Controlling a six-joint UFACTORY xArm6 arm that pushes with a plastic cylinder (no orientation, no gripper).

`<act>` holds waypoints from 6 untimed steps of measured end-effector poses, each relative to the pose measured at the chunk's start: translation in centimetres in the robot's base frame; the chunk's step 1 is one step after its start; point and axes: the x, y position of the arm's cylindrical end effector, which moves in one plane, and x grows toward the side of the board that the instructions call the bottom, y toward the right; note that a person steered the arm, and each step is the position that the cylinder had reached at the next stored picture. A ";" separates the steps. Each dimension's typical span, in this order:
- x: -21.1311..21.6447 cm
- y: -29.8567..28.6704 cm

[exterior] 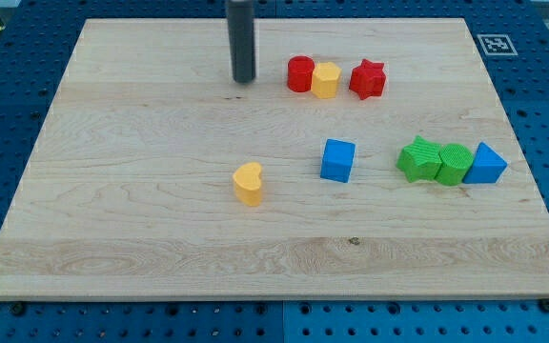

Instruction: Slightly move the red circle left to the hexagon

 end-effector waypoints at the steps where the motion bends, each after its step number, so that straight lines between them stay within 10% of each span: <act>1: -5.1 1.8; 6: 0.8 8.4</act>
